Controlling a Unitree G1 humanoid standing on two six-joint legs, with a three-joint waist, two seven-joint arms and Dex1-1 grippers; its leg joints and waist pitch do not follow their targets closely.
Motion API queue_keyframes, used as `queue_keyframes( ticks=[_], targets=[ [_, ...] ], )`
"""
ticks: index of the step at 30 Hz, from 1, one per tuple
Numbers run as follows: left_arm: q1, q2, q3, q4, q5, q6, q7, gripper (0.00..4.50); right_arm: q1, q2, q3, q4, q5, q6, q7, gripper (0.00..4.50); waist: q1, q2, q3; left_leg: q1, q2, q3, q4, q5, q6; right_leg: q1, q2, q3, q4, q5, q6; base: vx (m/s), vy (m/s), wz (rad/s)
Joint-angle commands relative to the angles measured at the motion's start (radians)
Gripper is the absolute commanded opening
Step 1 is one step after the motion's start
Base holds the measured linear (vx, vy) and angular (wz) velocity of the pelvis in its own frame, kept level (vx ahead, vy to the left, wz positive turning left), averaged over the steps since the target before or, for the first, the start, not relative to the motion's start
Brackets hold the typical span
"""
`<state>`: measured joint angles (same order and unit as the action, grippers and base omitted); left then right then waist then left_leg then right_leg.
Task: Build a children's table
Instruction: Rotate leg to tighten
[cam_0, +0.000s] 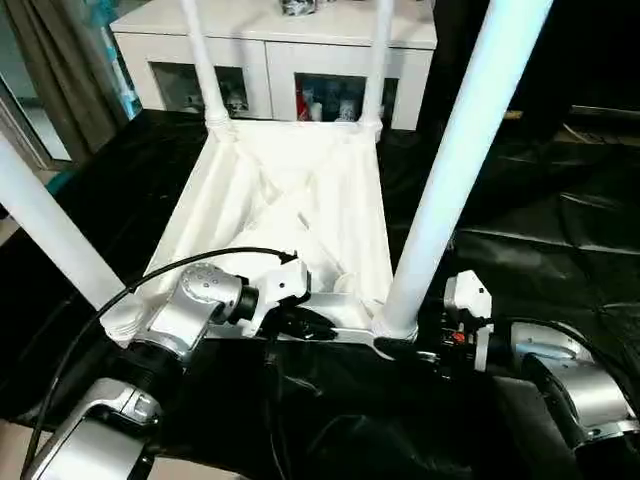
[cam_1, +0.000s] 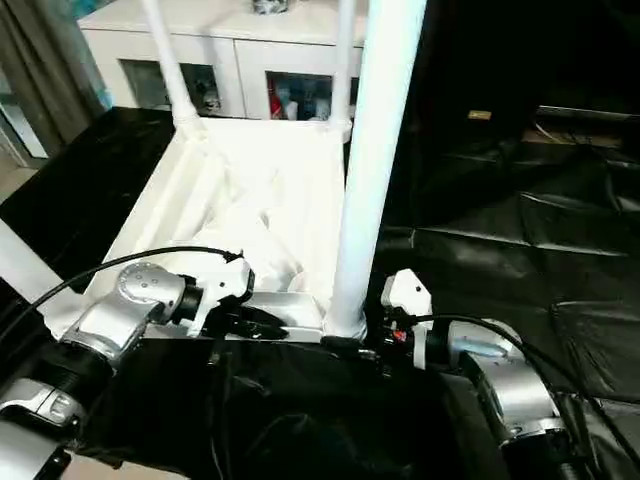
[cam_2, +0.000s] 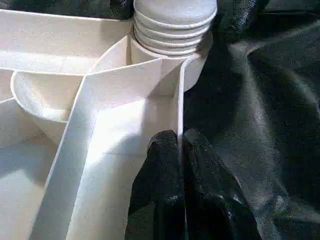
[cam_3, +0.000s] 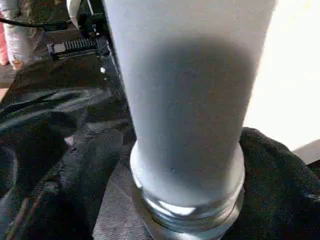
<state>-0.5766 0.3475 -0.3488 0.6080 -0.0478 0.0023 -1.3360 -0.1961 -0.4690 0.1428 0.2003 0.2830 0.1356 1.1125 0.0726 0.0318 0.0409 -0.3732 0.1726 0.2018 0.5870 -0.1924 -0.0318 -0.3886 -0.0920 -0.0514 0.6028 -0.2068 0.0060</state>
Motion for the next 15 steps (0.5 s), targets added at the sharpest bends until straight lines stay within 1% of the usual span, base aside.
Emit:
queue_keyframes(
  ticks=[1,2,3,5,6,7,8,9,11,12,13,14,15],
  targets=[
    [0.003,-0.006,0.008,-0.003,-0.036,-0.008,-0.022,0.0,-0.014,-0.003,0.013,-0.014,0.025,0.02,0.027,3.38,0.003,-0.024,-0.052,0.013,0.065,-0.025,-0.068,-0.166,0.088,0.037,-0.064,0.041,-0.067,-0.158,-0.253,0.0,0.0,0.0],
    [0.003,-0.006,0.009,-0.003,-0.035,-0.008,-0.024,0.0,-0.014,-0.002,0.013,-0.014,0.025,0.022,0.03,3.38,0.003,-0.025,-0.052,0.012,0.065,-0.024,-0.067,-0.164,0.088,0.037,-0.064,0.041,-0.066,-0.153,-0.253,0.0,0.0,0.0],
    [0.004,-0.006,0.011,-0.004,-0.033,-0.008,-0.025,0.0,-0.014,-0.002,0.013,-0.015,0.024,0.023,0.033,3.22,0.005,-0.025,-0.053,0.012,0.065,-0.024,-0.067,-0.155,0.089,0.037,-0.064,0.041,-0.065,-0.139,-0.255,0.0,0.0,0.0],
    [0.006,-0.006,0.014,-0.005,-0.03,-0.01,-0.022,0.0,-0.01,0.0,0.015,-0.017,0.024,0.027,0.037,3.12,0.006,-0.027,-0.054,0.012,0.064,-0.024,-0.065,-0.144,0.093,0.038,-0.064,0.041,-0.063,-0.122,-0.257,0.0,0.0,0.0],
    [0.007,-0.008,0.017,-0.003,-0.024,-0.015,-0.007,0.0,-0.004,0.005,0.015,-0.017,0.028,0.032,0.035,3.06,0.008,-0.027,-0.055,0.011,0.063,-0.023,-0.063,-0.126,0.101,0.039,-0.064,0.041,-0.06,-0.097,-0.261,0.0,0.0,0.0],
    [0.007,-0.009,0.018,-0.001,-0.021,-0.017,0.001,0.0,-0.001,0.008,0.014,-0.017,0.03,0.034,0.034,2.93,0.009,-0.026,-0.054,0.011,0.063,-0.023,-0.063,-0.126,0.102,0.039,-0.064,0.041,-0.06,-0.097,-0.261,0.0,0.0,0.0],
    [0.006,-0.013,0.022,0.005,-0.012,-0.022,0.027,0.0,0.004,0.015,0.01,-0.019,0.036,0.041,0.026,2.93,0.011,-0.026,-0.055,0.011,0.063,-0.023,-0.062,-0.128,0.104,0.039,-0.064,0.041,-0.06,-0.098,-0.262,0.0,0.0,0.0],
    [0.003,-0.021,0.027,0.016,0.005,-0.024,0.076,0.0,0.012,0.031,0.006,-0.013,0.03,0.038,-0.003,2.8,0.013,-0.026,-0.052,0.011,0.063,-0.023,-0.063,-0.137,0.102,0.037,-0.065,0.041,-0.063,-0.118,-0.257,0.0,0.0,0.0],
    [-0.001,-0.029,0.032,0.027,0.02,-0.025,0.12,0.0,0.018,0.047,0.001,-0.007,0.023,0.034,-0.033,2.77,0.013,-0.027,-0.05,0.013,0.063,-0.025,-0.066,-0.167,0.084,0.035,-0.067,0.042,-0.07,-0.177,-0.245,0.0,0.0,0.0],
    [-0.005,-0.044,0.039,0.041,0.042,-0.026,0.191,0.0,0.026,0.078,-0.01,0.014,0.007,0.021,-0.094,2.77,0.01,-0.025,-0.047,0.013,0.065,-0.026,-0.07,-0.19,0.069,0.031,-0.067,0.043,-0.073,-0.217,-0.236,0.0,0.0,0.0],
    [-0.005,-0.049,0.041,0.043,0.047,-0.021,0.212,0.0,0.026,0.091,-0.014,0.024,-0.002,0.015,-0.123,2.75,0.008,-0.026,-0.045,0.015,0.065,-0.027,-0.072,-0.21,0.058,0.03,-0.066,0.043,-0.077,-0.245,-0.229,0.0,0.0,0.0],
    [-0.006,-0.058,0.044,0.046,0.052,-0.014,0.236,0.0,0.026,0.107,-0.019,0.038,-0.014,0.006,-0.159,2.74,0.007,-0.024,-0.043,0.017,0.064,-0.029,-0.076,-0.241,0.036,0.029,-0.067,0.043,-0.082,-0.295,-0.216,0.0,0.0,0.0],
    [-0.009,-0.088,0.055,0.058,0.062,0.009,0.311,0.0,0.021,0.159,-0.036,0.084,-0.053,-0.026,-0.281,2.74,-0.001,-0.026,-0.039,0.017,0.062,-0.03,-0.08,-0.274,0.012,0.026,-0.067,0.044,-0.086,-0.349,-0.201,0.0,0.0,0.0]
  ],
)
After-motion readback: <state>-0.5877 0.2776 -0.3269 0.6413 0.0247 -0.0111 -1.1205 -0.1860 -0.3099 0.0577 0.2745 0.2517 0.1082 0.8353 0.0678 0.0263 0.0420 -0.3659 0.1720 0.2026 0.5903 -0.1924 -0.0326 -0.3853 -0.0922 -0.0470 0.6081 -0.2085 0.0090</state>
